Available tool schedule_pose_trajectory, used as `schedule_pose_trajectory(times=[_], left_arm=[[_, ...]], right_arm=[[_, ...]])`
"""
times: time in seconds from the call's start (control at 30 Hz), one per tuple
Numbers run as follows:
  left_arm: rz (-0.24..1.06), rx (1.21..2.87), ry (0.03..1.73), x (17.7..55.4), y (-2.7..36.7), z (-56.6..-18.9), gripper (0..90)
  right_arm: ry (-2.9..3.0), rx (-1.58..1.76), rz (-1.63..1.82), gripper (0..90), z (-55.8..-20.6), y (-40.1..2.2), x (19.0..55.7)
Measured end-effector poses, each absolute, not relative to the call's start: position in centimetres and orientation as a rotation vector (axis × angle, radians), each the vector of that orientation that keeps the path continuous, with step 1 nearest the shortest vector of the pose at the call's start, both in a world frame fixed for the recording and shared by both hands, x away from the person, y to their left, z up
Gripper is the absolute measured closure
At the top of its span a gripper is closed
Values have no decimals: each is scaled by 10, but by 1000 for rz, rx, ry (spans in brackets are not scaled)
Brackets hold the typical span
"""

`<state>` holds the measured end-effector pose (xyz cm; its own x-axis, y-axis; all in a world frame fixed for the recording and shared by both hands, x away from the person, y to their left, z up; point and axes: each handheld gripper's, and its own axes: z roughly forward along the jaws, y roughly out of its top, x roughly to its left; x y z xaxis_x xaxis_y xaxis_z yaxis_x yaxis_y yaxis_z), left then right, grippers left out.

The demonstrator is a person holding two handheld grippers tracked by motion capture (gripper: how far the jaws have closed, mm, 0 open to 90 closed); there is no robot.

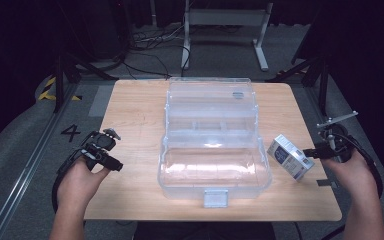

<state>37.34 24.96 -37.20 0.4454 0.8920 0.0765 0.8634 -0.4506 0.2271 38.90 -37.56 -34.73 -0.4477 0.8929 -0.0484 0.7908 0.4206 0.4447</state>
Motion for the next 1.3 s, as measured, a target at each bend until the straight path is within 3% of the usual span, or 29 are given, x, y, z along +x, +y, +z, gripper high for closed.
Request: schedule_pose_trajectory(times=[0.63, 1.3], left_arm=[[289, 2565, 1487, 365, 241, -376, 292], [244, 2571, 1523, 357, 245, -386, 293]], right_arm=[[2447, 1394, 553, 329, -354, -356, 404], [2644, 1382, 370, 320, -398, -331, 439]])
